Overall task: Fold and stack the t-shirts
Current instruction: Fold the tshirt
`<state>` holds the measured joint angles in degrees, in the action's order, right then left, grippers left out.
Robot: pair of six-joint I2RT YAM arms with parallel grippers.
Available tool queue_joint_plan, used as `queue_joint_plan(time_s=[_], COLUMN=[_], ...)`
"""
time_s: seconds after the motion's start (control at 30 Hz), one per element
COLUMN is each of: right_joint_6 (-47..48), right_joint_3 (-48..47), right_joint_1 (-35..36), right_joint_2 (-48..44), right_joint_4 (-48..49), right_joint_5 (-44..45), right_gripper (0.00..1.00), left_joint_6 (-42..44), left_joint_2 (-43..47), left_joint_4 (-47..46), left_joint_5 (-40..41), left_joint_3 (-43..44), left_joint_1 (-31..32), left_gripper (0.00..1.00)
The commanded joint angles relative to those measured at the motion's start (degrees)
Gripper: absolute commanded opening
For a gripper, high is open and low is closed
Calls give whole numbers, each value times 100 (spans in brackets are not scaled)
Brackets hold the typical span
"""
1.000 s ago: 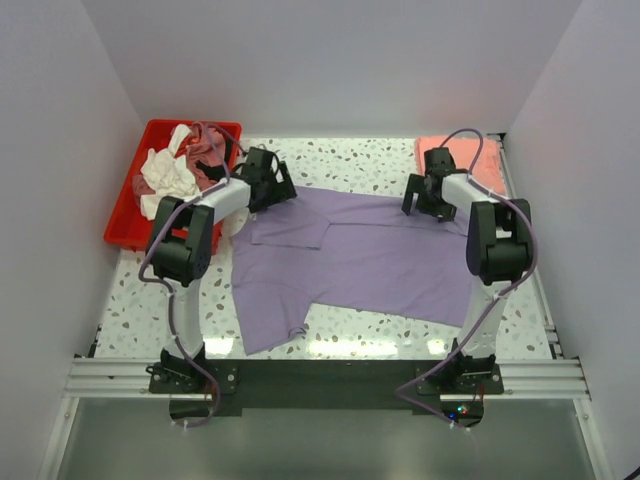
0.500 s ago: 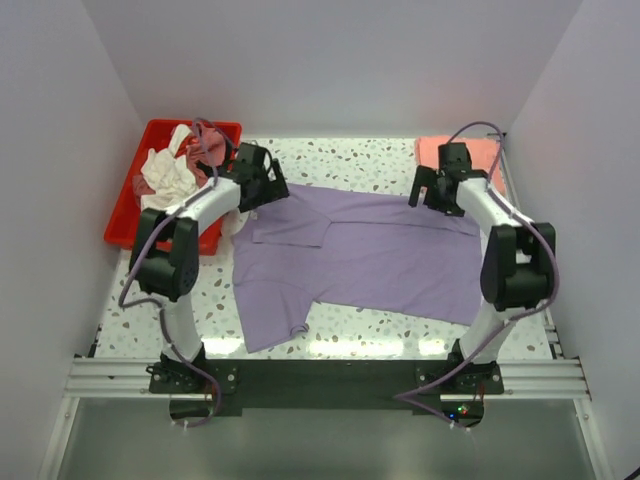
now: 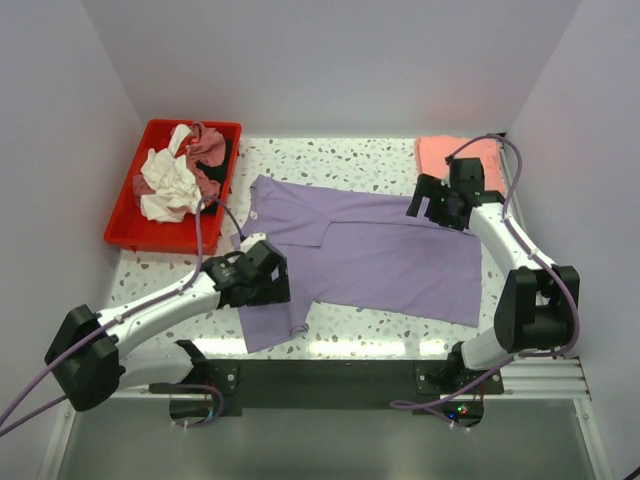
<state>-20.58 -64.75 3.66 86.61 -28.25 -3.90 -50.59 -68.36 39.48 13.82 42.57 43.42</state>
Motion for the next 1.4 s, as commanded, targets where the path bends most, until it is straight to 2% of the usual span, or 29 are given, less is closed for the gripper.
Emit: queue_joint_plan(time_s=[0.0, 0.07, 0.13, 0.2, 0.37, 0.57, 0.9, 1.17, 1.27, 1.37], right_joint_6=[-60, -43, -34, -25, 1, 1, 36, 54, 54, 63], right_joint_3=[-3, 32, 59, 68, 68, 59, 33, 33, 24, 24], right_joint_1=[-23, -32, -32, -32, -32, -32, -32, -32, -32, -32], right_joint_2=[-109, -118, -135, -135, -100, -21, 40, 32, 32, -3], right_joint_4=[127, 109, 109, 83, 74, 39, -14, -14, -14, -49], right_joint_5=[-269, -234, -208, -190, -164, -111, -5, 12, 47, 135], right_gripper=[99, 99, 99, 99, 99, 99, 99, 99, 99, 99], left_joint_6=[-1048, -1497, -1655, -1665, -1647, -1621, -1919, -1955, -1718, -1612], left_joint_2=[366, 384, 411, 402, 341, 156, -99, -239, -414, -721], left_joint_4=[875, 1210, 1132, 905, 806, 990, 1861, 1773, 1476, 1097], left_joint_5=[182, 147, -2, -256, -372, -539, -223, -161, -292, -468], left_joint_3=[-187, -310, -529, -661, -776, -873, -644, -600, -609, -732], left_joint_1=[702, 1044, 1168, 1186, 1239, 1301, 1301, 1301, 1301, 1301], left_gripper=[100, 98, 95, 86, 73, 64, 64, 63, 63, 57])
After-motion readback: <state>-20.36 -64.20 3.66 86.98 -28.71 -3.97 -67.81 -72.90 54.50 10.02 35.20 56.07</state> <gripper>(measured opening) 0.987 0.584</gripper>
